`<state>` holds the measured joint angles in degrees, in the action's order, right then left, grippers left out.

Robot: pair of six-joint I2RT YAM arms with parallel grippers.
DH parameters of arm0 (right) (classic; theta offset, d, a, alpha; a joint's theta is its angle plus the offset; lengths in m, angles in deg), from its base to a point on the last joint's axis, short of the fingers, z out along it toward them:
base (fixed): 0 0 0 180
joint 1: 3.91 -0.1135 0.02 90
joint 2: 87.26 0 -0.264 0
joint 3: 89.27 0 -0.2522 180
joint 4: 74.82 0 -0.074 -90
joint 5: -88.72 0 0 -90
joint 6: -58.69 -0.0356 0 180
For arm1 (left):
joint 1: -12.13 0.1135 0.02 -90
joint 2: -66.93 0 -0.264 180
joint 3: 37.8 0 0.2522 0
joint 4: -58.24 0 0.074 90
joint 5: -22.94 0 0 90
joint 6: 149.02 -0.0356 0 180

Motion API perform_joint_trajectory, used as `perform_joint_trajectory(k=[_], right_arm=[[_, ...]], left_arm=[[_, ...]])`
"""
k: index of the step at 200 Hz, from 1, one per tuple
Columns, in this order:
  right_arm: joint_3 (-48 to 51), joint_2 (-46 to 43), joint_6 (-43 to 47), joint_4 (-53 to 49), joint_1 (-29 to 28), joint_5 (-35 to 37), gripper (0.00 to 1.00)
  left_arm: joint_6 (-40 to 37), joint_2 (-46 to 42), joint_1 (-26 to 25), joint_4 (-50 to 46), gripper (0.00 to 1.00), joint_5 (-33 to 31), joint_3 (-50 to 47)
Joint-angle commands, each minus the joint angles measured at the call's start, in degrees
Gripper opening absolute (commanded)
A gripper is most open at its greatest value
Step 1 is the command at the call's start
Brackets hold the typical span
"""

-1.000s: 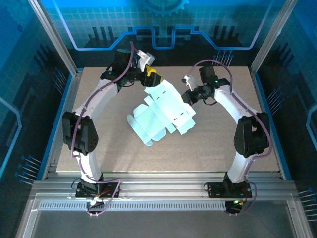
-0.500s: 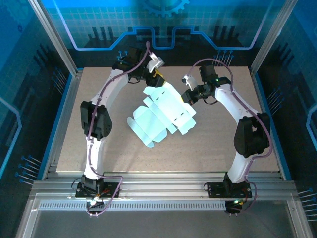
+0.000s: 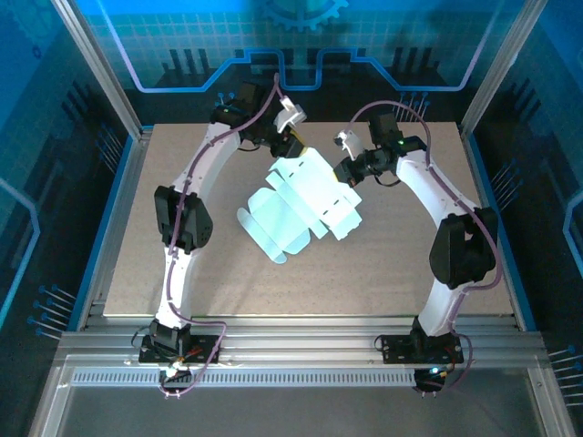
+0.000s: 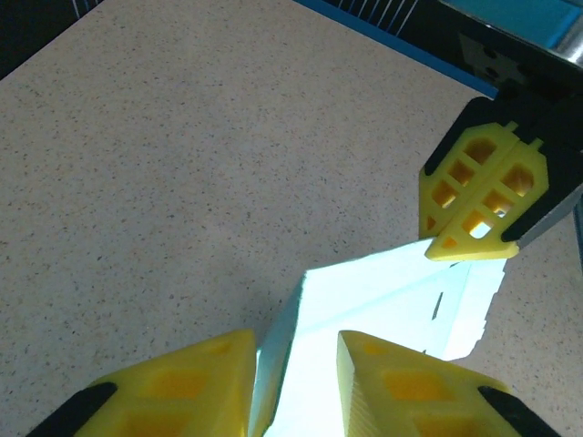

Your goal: Fold the paper box

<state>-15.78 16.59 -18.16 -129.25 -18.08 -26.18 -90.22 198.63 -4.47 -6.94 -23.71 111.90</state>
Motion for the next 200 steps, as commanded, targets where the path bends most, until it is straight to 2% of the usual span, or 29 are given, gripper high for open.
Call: perform_joint_trajectory(k=[1, 9, 14, 60, 91, 113, 141, 200], right_arm=[[-1.83, 1.09, -0.26, -0.57, 0.33, 0.67, 0.0], [-1.86, 1.22, -0.61, -0.56, 0.49, 1.16, 0.0], [-1.91, 1.2, -0.86, -0.61, 0.62, 1.26, 0.0], [-3.28, 2.37, -1.63, -2.21, 1.78, -0.93, 0.0], [-5.12, 3.68, -1.98, -3.96, 2.33, -3.74, 0.0], [-6.91, 4.95, -1.59, -6.68, 2.66, -5.96, 0.0], [-6.92, 4.91, -1.33, -7.05, 2.84, -7.18, 0.0], [-7.33, 4.34, -1.79, -7.4, 3.08, -8.99, 0.0]], left_arm=[[-1.06, -0.98, -1.15, -1.6, 0.41, -0.42, 1.47], [-0.09, -1.13, -0.99, -0.66, 0.65, -1.61, 1.51], [0.83, -1.26, -0.77, 0.12, 0.72, -2.29, 1.36], [10.14, -6.33, 0.41, 2.55, 0.94, -3.08, 1.87], [22.08, -8.94, 1.34, 2.02, 0.94, -3.16, 1.57], [28.89, -10.57, 2.01, 3.26, 0.93, -3.2, -2.58], [30.51, -12.9, 2.01, 8.29, 0.93, -4.02, -10.35], [29.85, -9.36, 1.79, 7.65, 0.92, -3.01, -8.53]])
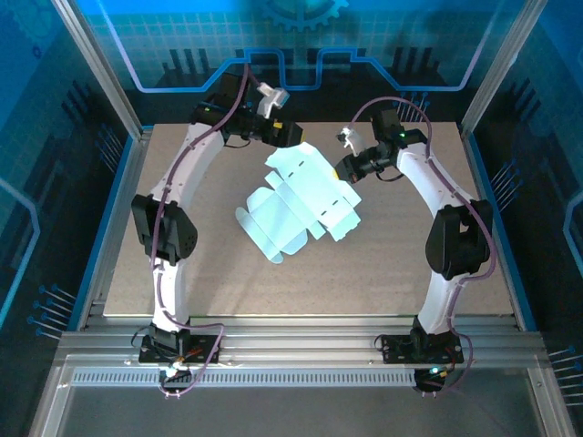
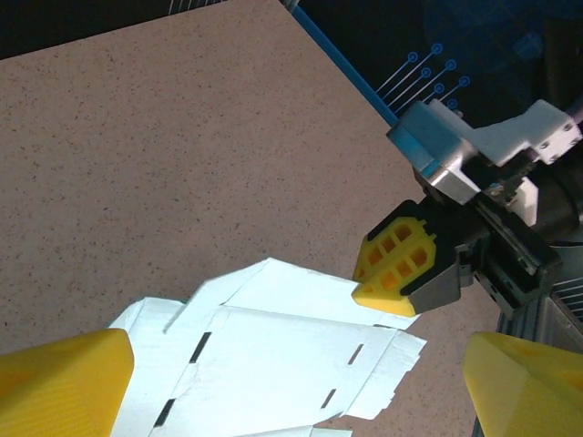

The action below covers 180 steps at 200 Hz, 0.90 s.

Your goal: Fold the paper box

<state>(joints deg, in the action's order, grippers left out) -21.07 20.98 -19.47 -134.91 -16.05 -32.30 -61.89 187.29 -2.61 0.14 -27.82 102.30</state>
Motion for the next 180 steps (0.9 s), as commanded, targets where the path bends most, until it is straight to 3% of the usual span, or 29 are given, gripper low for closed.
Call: perform_joint_trajectory(k=[1, 116, 137, 152, 180], right_arm=[[-2.06, -0.05, -0.49, -1.75, 1.06, -2.88, 0.0], [-2.51, 0.78, -0.7, -1.93, 1.08, -2.78, 0.0], [-2.33, 0.47, -0.5, -1.93, 1.11, -3.36, 0.0], [-2.33, 0.39, -0.23, -2.28, 1.14, -3.51, 0.0], [-2.16, 0.08, 0.03, -2.37, 1.09, -3.84, 0.0]], left_arm=[[1.54, 2.07, -0.09, 0.57, 0.92, 1.1, 1.04], [2.57, 4.41, -1.42, 5.67, 0.81, 1.68, -0.18], [1.82, 5.2, -1.69, 6.1, 0.75, 1.17, -0.23], [1.16, 5.72, -1.81, 6.18, 0.64, 3.07, -0.25], [-0.81, 5.85, -2.31, 5.66, 0.6, 1.29, -0.58]])
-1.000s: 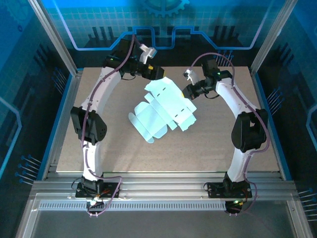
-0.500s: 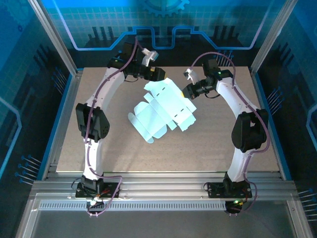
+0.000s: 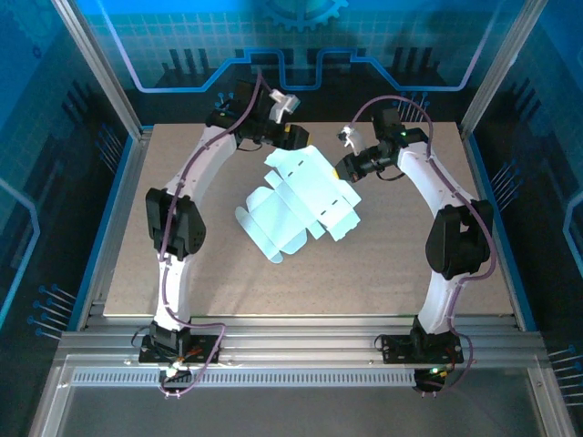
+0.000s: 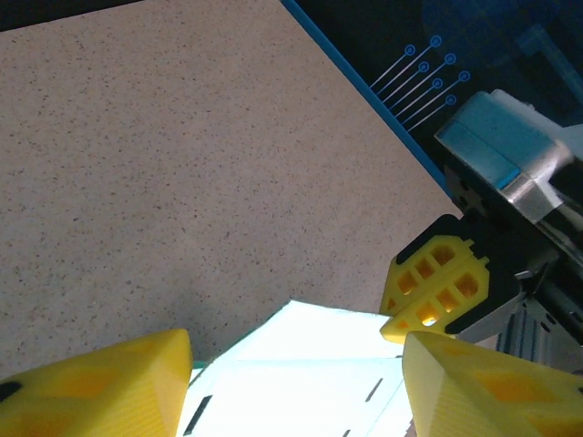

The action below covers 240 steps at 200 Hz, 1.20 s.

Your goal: Fold the paper box

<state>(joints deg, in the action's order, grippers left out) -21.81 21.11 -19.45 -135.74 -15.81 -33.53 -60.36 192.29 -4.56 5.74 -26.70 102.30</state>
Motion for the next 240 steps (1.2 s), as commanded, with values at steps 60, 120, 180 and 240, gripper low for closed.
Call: perform_joint_trajectory(k=[60, 120, 180, 240], right_arm=[[-1.41, -0.26, -0.42, -1.37, 0.83, -2.05, 0.0], [-1.24, -0.7, -0.87, -0.92, 0.83, -1.28, 0.0], [-1.0, -0.87, -2.36, -0.25, 0.31, 2.81, 0.0], [5.52, -4.56, -19.05, 11.89, -3.68, 22.45, 0.0]], left_arm=[[-6.32, -0.34, -0.78, -0.36, 0.3, 1.29, -3.03], [-12.37, -3.26, -2.21, 2.75, 0.12, -1.77, -8.68], [-10.45, -3.76, -2.76, 4.35, 0.03, -3.18, -8.56], [-11.81, -11.42, -8.63, 17.22, 0.03, -21.14, -22.39]])
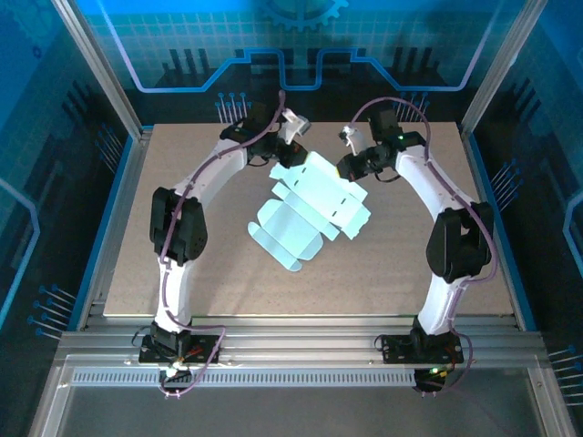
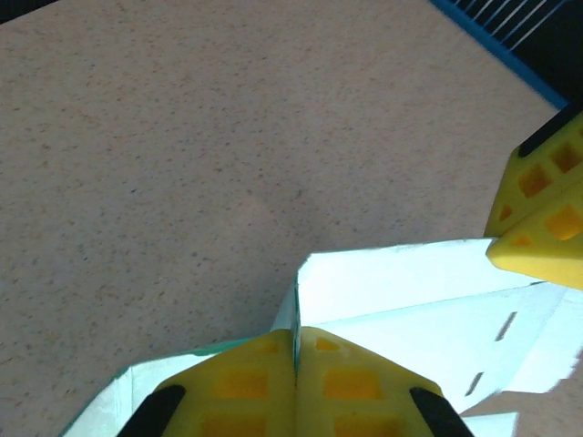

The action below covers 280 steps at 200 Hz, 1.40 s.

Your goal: Fold the paper box

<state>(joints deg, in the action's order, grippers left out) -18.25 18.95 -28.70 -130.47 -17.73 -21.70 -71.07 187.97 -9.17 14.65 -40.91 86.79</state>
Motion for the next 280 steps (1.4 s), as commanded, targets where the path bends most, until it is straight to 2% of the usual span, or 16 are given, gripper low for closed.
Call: perform_joint_trajectory(k=[1, 27, 84, 121, 144, 168, 177, 198, 212, 244, 259, 280], right_arm=[[1.96, -2.41, -10.08, 6.63, -1.83, 10.87, 0.0], [2.0, -2.46, -15.54, 7.07, -4.05, 14.82, 0.0], [2.3, -1.45, -34.47, 7.25, -8.13, 14.97, 0.0], [1.92, -0.03, -37.92, 8.83, -8.24, 12.29, 0.0], [1.18, 0.47, -37.52, 8.99, -8.17, 11.69, 0.0], [1.04, 0.49, -36.29, 9.32, -7.76, 10.97, 0.0], [1.0, 0.45, -35.19, 9.02, -7.71, 11.12, 0.0], [1.41, -0.18, -31.24, 8.92, -7.47, 12.11, 0.0], [1.53, -0.53, -28.39, 8.83, -7.04, 12.31, 0.0], [1.92, -1.01, -19.48, 9.17, -5.34, 9.9, 0.0], [1.7, -0.9, -16.38, 8.63, -3.67, 7.66, 0.0], [1.4, -0.77, -12.89, 8.1, -0.97, 2.4, 0.0]], left_arm=[[-1.12, -7.33, -4.23, 8.78, 0.03, -7.27, -7.34], [-0.63, -10.68, -6.92, 18.01, 0.03, -11.88, -14.6], [-7.02, -9.99, -13.77, 24.19, 0.04, -29.36, -17.08], [-9.84, -10.88, -15.63, 32.67, 0.04, -35.27, -22.07], [-9.45, -10.43, -15.62, 31.34, 0.04, -35.5, -21.38], [-5.34, -10.4, -14.19, 29.88, 0.12, -31.21, -20.88], [-2.31, -10.74, -12.76, 29.22, 0.21, -26.82, -20.89], [1.94, -11.41, -10.08, 27.78, 0.5, -15.7, -20.16], [3.12, -11.55, -8.99, 25.22, 0.61, -10.74, -18.6], [12.1, -15.34, -4.11, 31.5, 0.78, 0.37, -22.6], [15.1, -18.25, -1.59, 34.74, 0.82, 2.49, -25.74], [15.33, -21.58, 1.69, 34.66, 0.86, 5.69, -28.76]])
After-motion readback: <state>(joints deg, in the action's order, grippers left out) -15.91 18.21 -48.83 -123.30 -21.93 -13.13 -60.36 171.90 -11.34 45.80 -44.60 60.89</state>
